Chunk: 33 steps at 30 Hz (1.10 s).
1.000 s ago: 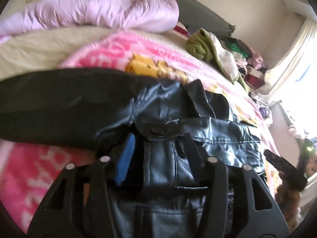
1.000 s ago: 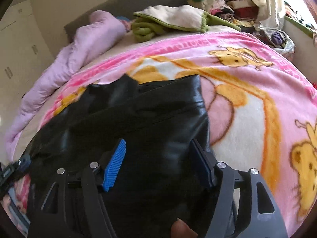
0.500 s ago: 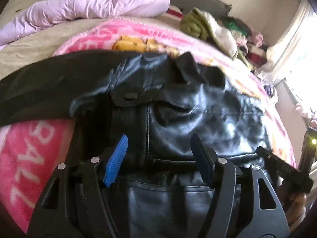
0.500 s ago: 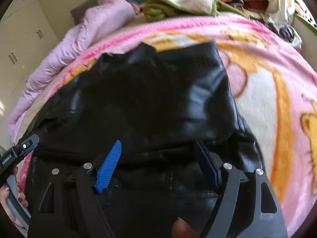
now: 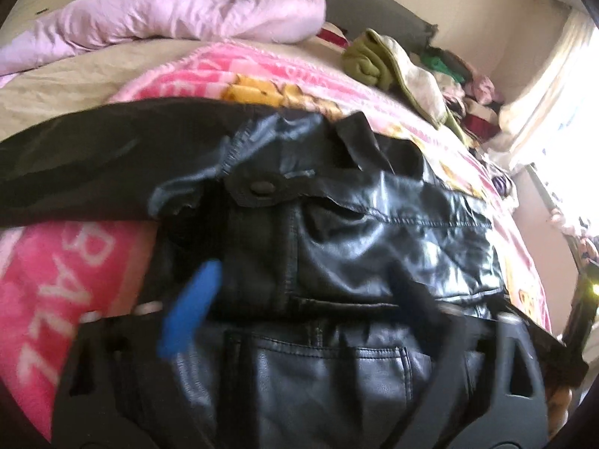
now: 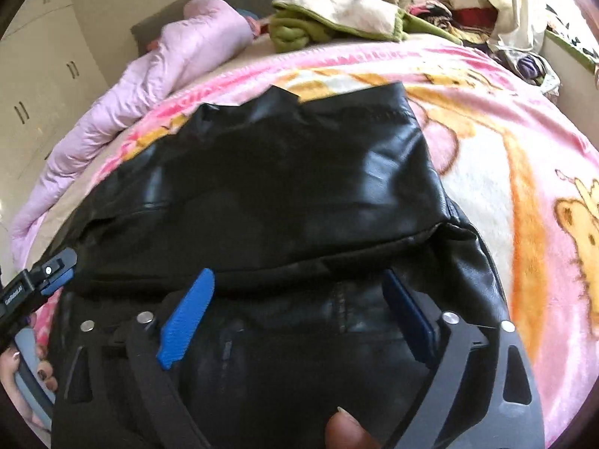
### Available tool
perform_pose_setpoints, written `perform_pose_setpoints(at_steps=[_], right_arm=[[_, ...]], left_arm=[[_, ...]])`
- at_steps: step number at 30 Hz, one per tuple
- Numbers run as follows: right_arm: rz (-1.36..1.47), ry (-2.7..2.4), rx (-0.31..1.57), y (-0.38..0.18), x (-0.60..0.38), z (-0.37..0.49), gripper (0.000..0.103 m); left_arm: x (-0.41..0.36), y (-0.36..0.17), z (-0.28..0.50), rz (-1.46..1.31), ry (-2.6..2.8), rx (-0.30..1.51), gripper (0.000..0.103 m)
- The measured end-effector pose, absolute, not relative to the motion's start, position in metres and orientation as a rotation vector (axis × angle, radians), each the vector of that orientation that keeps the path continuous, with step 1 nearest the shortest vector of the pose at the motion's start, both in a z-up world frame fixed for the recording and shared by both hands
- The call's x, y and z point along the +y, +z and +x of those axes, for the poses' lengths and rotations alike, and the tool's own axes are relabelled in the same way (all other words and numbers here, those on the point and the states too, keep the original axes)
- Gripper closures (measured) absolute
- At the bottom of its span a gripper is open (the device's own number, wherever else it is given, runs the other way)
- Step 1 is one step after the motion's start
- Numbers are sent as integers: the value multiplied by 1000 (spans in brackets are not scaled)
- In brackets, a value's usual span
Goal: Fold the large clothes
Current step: 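Move the left tool to the other sleeve lying on the blanket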
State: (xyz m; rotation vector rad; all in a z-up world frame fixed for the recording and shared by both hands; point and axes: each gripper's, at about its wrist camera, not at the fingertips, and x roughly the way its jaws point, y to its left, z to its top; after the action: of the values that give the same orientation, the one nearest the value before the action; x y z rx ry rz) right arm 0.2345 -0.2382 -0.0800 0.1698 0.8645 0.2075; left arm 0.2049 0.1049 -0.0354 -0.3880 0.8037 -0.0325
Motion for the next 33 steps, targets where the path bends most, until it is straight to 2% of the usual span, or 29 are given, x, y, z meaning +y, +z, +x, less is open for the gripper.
perform_pose_setpoints(at_steps=[8,33], right_arm=[[150,260,814,-58,-217,223,5],[106,427,697,-2,-109,205,4]], left_arm=[[115,-24,203,-362,-17,827,9],[190,1,162,-371,82,777,9]])
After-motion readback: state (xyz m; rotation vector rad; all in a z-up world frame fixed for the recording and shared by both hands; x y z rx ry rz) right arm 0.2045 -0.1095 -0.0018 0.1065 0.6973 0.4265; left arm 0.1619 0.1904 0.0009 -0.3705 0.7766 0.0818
